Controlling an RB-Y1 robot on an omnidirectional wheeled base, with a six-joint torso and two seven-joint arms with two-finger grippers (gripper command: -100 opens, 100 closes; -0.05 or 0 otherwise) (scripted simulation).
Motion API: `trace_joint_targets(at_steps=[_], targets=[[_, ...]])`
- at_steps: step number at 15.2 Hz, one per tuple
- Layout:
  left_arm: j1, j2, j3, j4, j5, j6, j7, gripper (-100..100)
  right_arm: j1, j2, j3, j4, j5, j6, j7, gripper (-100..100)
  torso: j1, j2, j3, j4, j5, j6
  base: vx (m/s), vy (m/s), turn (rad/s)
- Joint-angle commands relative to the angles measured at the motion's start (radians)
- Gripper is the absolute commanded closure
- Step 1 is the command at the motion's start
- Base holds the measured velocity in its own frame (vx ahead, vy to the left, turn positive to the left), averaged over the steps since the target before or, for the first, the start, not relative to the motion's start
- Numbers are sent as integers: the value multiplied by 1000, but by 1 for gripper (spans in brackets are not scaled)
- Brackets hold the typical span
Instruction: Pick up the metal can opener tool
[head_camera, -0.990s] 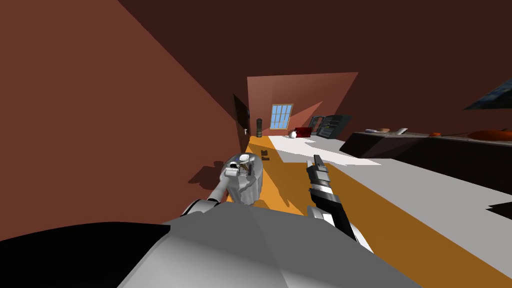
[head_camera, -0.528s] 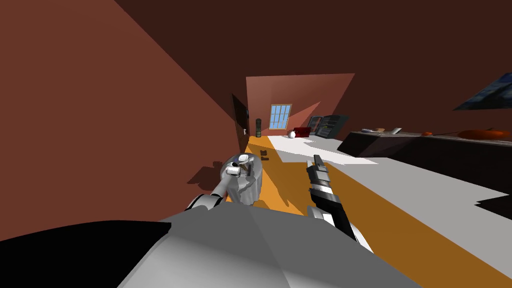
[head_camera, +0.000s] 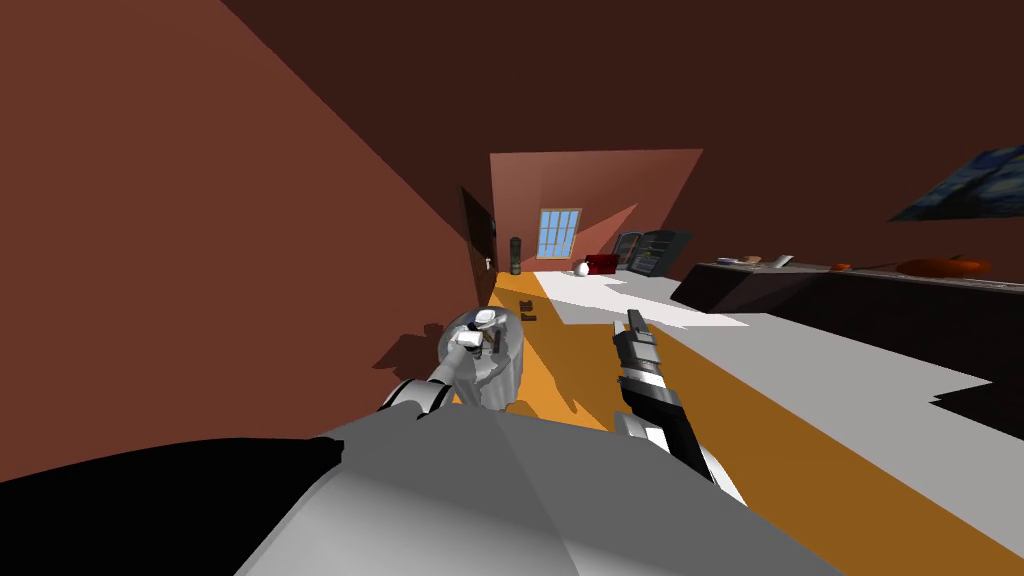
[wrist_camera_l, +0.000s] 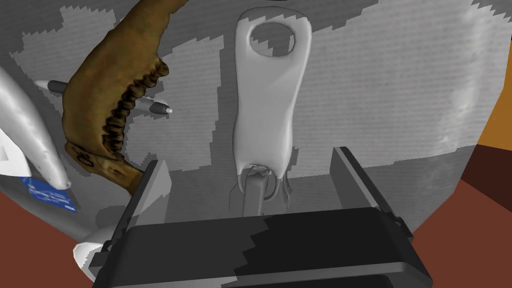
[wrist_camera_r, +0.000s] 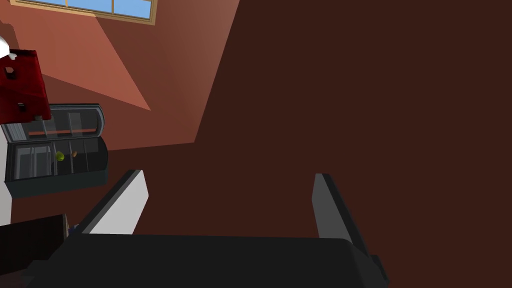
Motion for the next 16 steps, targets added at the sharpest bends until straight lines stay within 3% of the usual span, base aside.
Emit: trace_joint_targets(at_steps=[1,2,6,7,8,12,15,16], targets=[[-11,-2,1,15,3,31,5,-100,0,0,0,0,0,0,0,0,0,0,0,0,0,0,17,-1,-28],[-5,0,1,9,2,13,2,-100,0,0,0,0,0,0,0,0,0,0,0,0,0,0,10,-1,-9],[15,-10,-1,57,-1,-53,-2,-100,0,0,0,0,0,0,0,0,0,0,0,0,0,0,16,-6,20],[6,-9,0,54,-1,-36,0,-100,0,0,0,0,0,0,0,0,0,1,0,0,0,0,3,-6,13],[7,-10,-1,57,-1,-43,0,100,0,0,0,0,0,0,0,0,0,1,0,0,0,0,0,0,0],[4,-8,-1,54,-2,-45,-1,100,0,0,0,0,0,0,0,0,1,1,0,-2,1,-1,0,0,0],[-4,-2,1,15,2,10,2,100,0,0,0,0,0,0,0,0,2,2,0,-2,1,-1,-8,10,-28],[1,-4,0,23,0,-8,1,100,0,0,0,0,0,0,0,0,2,2,0,-2,2,-1,-5,7,-14]])
